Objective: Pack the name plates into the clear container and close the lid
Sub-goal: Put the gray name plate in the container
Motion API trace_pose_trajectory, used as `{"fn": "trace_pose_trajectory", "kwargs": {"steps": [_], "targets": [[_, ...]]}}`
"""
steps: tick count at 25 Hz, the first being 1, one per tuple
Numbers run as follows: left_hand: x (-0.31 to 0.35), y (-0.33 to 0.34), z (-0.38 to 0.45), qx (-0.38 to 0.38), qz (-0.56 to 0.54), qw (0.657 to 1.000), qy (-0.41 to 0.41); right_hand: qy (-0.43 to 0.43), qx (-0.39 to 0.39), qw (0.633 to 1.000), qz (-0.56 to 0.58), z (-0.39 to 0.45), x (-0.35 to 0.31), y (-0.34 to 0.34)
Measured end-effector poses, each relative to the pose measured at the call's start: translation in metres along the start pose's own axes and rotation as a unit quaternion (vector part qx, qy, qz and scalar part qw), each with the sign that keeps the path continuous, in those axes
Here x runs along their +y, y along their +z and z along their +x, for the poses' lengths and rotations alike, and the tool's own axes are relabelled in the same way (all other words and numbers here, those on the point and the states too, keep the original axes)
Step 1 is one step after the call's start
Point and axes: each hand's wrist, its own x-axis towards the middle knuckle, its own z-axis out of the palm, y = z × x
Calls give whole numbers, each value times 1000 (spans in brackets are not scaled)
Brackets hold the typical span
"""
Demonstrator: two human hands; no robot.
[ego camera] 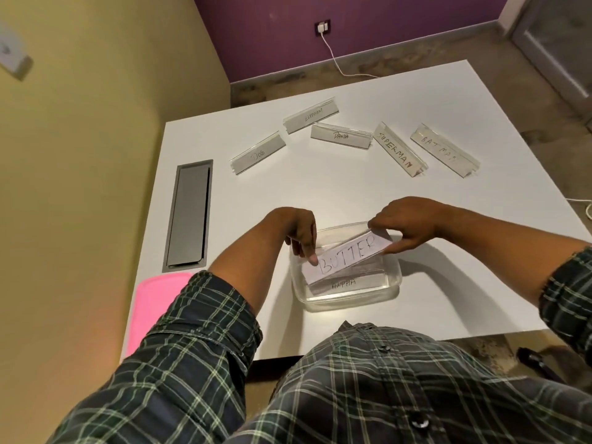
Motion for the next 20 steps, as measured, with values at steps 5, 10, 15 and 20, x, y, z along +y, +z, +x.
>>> {"fn": "trace_pose_trajectory", "kwargs": {"steps": [5,10,15,20], "targets": [[18,26,14,-2,29,999,22,-11,-23,998,-53,0,-15,16],[19,50,23,49,97,994,24,60,-103,988,-94,7,-28,31],[13,73,26,144,241,960,14,114,-175,971,-116,25,-38,46],[16,81,25,182,303,935,22,128,-260,948,-130,36,-49,62]]}}
